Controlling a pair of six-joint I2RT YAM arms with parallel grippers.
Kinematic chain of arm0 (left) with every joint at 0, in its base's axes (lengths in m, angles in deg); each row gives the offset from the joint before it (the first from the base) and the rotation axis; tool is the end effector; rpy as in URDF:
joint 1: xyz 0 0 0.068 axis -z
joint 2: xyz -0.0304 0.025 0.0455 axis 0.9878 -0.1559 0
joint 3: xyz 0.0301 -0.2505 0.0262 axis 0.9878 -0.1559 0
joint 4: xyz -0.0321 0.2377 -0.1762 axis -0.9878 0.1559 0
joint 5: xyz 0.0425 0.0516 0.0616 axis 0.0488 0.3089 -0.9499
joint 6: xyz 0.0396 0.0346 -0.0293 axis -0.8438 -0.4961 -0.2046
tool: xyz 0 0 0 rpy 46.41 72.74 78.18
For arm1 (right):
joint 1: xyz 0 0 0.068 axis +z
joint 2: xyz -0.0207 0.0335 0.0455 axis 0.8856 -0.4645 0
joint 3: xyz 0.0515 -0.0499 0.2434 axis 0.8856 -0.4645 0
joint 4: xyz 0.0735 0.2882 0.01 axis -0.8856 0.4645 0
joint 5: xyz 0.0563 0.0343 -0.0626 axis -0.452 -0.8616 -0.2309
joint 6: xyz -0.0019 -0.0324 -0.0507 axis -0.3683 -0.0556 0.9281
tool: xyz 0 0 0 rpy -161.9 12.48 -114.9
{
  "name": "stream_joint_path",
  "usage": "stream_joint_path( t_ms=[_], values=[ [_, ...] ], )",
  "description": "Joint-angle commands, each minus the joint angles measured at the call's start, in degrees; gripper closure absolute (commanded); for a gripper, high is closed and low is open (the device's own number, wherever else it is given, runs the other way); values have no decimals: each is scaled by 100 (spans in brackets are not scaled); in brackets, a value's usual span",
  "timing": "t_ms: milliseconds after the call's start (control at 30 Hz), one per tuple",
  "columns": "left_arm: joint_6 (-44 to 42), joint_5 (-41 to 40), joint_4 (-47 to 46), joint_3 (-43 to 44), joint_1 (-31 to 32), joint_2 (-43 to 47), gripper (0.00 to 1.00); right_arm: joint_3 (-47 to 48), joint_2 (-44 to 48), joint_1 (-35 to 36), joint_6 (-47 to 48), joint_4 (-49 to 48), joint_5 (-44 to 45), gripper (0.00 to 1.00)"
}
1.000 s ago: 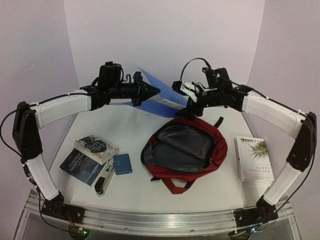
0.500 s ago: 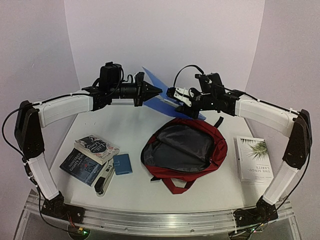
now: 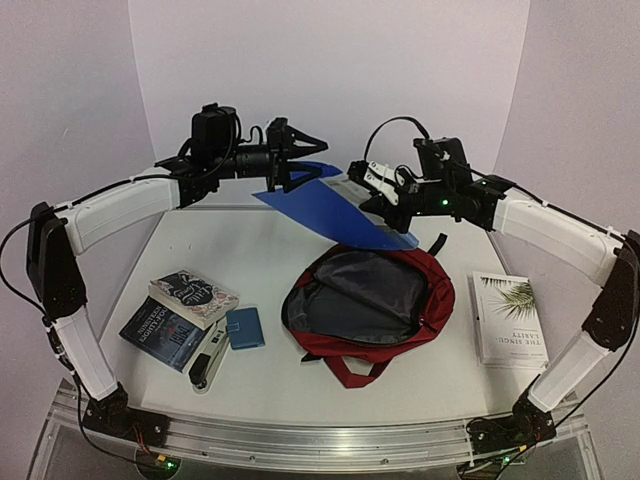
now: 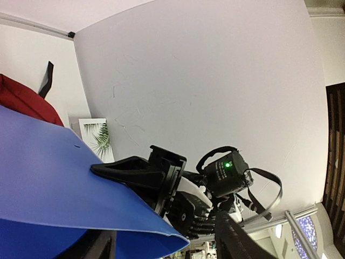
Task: Pack the student bag
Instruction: Place the files in the student bag.
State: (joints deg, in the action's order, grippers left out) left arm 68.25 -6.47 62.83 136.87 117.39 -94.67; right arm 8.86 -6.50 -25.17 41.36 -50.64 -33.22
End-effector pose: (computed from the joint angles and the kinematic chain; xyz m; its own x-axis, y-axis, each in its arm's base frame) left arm 0.3534 -0.2977 0.3727 -0.9312 -0.1701 -0.3225 0.3112 0.0901 -0.9461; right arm 0.3300 0.2652 0.3327 0.3142 -0.6039 -0.7325 -0.7816 0.2735 -0.5607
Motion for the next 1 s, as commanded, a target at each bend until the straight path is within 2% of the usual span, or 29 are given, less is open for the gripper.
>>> stream_joint_path(
  t_ms=[0, 67, 200, 333, 500, 633, 767, 967],
  values=[
    [-987, -532, 704, 300, -314, 717, 29, 79, 674, 21, -728, 88, -461, 100],
    [-1569, -1024, 1284, 326, -437, 1081, 21, 160, 782, 19, -1125, 303, -567, 100],
    [-2393, -1988, 2126, 99, -551, 1703, 13, 524, 868, -24, -2180, 594, -735, 100],
    [-2905, -2157, 2466, -174, -586, 2011, 10, 951, 831, -89, -2809, 1054, -1229, 100],
    [-4193, -1391, 3918, 404, -538, 1870, 3, 1203, 766, -101, -2338, 2348, -1788, 100],
    [-4873, -1084, 4362, 255, -339, 2208, 3, 1368, 705, -119, -1964, 3261, -2403, 100],
    [-5147, -986, 4712, 14, -36, 2468, 3, 1522, 527, -115, -1703, 4243, -3089, 100],
    [-5551, -750, 5197, 24, 597, 2222, 6, 1961, -75, -119, -1135, 5543, -3860, 100]
  ],
)
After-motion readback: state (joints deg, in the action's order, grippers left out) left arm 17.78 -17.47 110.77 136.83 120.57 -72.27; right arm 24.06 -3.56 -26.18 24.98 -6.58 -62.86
